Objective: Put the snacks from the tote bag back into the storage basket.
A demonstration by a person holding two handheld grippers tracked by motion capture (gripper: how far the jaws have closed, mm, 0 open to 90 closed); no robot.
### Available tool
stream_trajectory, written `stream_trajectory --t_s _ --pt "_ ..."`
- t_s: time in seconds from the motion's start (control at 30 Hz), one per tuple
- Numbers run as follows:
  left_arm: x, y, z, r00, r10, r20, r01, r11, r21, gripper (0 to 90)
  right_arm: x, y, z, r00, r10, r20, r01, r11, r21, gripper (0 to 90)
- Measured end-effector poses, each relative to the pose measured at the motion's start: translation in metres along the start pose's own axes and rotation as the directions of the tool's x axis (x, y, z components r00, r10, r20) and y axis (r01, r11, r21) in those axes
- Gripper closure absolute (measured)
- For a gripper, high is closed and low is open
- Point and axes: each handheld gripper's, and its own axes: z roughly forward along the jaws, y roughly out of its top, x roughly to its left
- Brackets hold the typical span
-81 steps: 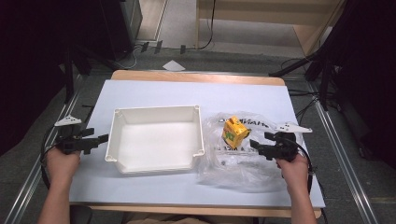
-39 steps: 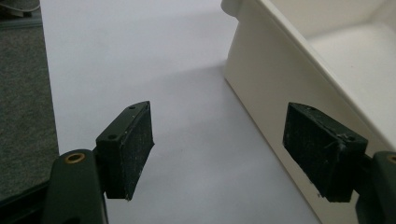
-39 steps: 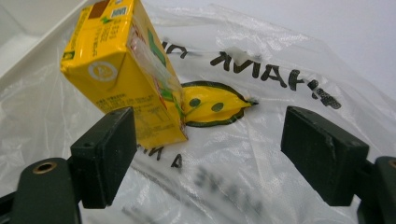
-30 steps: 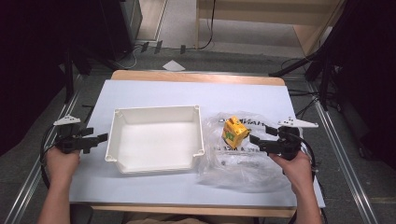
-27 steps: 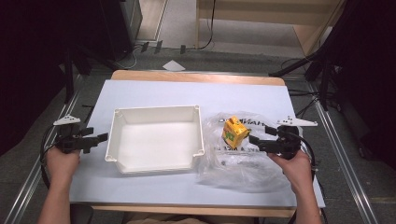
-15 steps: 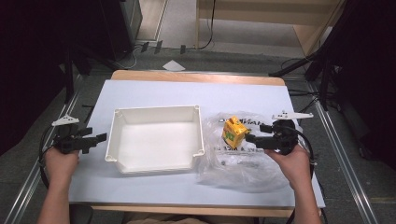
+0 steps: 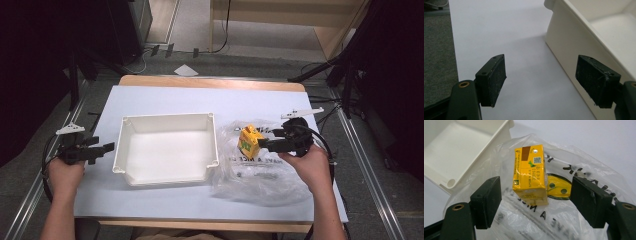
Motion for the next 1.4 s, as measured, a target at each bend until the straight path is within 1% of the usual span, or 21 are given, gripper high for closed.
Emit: stream_trajectory --t_s 0.03,0.07,0.13,0.17,0.2,0.23,0.27,0.3,0.33,0.47,0.53,0.67,0.77,0.8,0.83,0.87,0.97,1.1,1.27,1.37,1.4 --pt "0.0 0.0 0.0 1.0 0.0 0.0 0.0 1.0 0.0 25.2 0.0 0.0 0.0 1.0 0.0 0.0 0.0 1.0 0.0 26.6" --pt "0.001 0.0 -0.001 1.0 -0.006 -0.001 0.006 1.0 -0.003 25.2 0.001 0.004 0.003 1.0 -0.009 0.002 0.009 1.0 0.017 26.7" --pt "0.001 0.0 -0.001 1.0 -0.009 -0.002 0.009 0.9999 -0.007 25.2 0.002 0.006 0.004 0.9999 -0.016 0.005 0.016 1.0 0.025 26.8" --pt "0.001 0.0 -0.001 0.9999 -0.01 -0.002 0.01 0.9999 -0.009 25.2 0.003 0.007 0.004 0.9996 -0.025 0.009 0.025 0.999 0.035 27.0" --pt "0.001 0.0 -0.001 0.9999 -0.011 -0.004 0.011 0.9999 -0.007 25.2 0.004 0.012 0.004 0.9993 -0.034 0.013 0.033 0.998 0.059 27.2" --pt "0.001 0.0 -0.001 0.9999 -0.011 -0.004 0.011 0.9999 -0.007 25.2 0.004 0.012 0.004 0.9993 -0.034 0.013 0.033 0.998 0.059 27.2" --pt "0.001 0.0 0.0 1.0 -0.007 -0.001 0.007 1.0 -0.003 25.2 0.005 0.017 0.004 0.999 -0.041 0.02 0.039 0.996 0.075 27.5" --pt "0.001 0.0 0.0 1.0 -0.007 -0.001 0.007 1.0 -0.003 25.2 0.005 0.017 0.004 0.999 -0.041 0.02 0.039 0.996 0.075 27.5" --pt "0.0 0.0 0.0 1.0 -0.007 0.0 0.007 1.0 -0.003 25.2 0.006 0.021 0.005 0.9986 -0.049 0.017 0.048 0.995 0.085 28.0" --pt "0.001 0.0 0.0 1.0 -0.009 0.0 0.009 0.9999 -0.007 25.2 0.008 0.026 0.007 0.9983 -0.053 0.022 0.051 0.995 0.086 29.7" --pt "0.001 0.0 0.001 1.0 -0.007 -0.001 0.007 1.0 -0.006 25.2 0.008 0.029 0.012 0.9984 -0.052 0.022 0.049 0.994 0.099 30.3" --pt "0.001 0.001 0.001 1.0 -0.008 0.001 0.008 1.0 -0.005 25.2 0.01 0.031 0.019 0.9981 -0.058 0.023 0.055 0.992 0.117 30.5" --pt "0.001 0.001 0.001 0.9999 -0.01 0.0 0.01 0.9999 -0.007 25.2 0.013 0.034 0.027 0.9983 -0.058 0.011 0.056 0.989 0.134 30.9" --pt "0.001 0.001 0.001 1.0 -0.009 -0.001 0.009 0.9999 -0.006 25.2 0.012 0.034 0.029 0.9977 -0.068 0.008 0.066 0.989 0.136 31.0" --pt "0.001 0.001 0.001 0.9999 -0.01 -0.001 0.01 0.9999 -0.008 25.2 0.013 0.034 0.032 0.9979 -0.064 0.009 0.062 0.988 0.141 31.1" --pt "0.001 0.001 0.001 1.0 -0.01 0.0 0.01 0.9999 -0.007 25.2 0.013 0.035 0.036 0.998 -0.062 0.01 0.06 0.987 0.149 31.5" --pt "0.001 0.001 0.001 1.0 -0.009 0.0 0.009 0.9999 -0.007 25.2 0.011 0.035 0.042 0.9978 -0.066 0.008 0.063 0.985 0.16 32.3" --pt "0.001 0.001 0.001 1.0 -0.01 0.0 0.01 0.9999 -0.008 25.2 0.009 0.035 0.048 0.9982 -0.058 0.016 0.054 0.983 0.178 33.3" --pt "0.0 0.001 0.002 1.0 -0.007 0.001 0.007 1.0 -0.007 25.2 0.008 0.033 0.056 0.9988 -0.048 0.014 0.044 0.981 0.188 36.8" --pt "0.0 0.001 0.002 1.0 -0.004 0.003 0.004 1.0 -0.005 25.3 0.008 0.032 0.06 0.9987 -0.048 0.013 0.045 0.979 0.201 39.6" --pt "0.0 0.001 0.003 1.0 -0.003 0.002 0.003 1.0 -0.003 25.3 0.008 0.032 0.062 0.9984 -0.056 0.011 0.053 0.976 0.21 40.4"
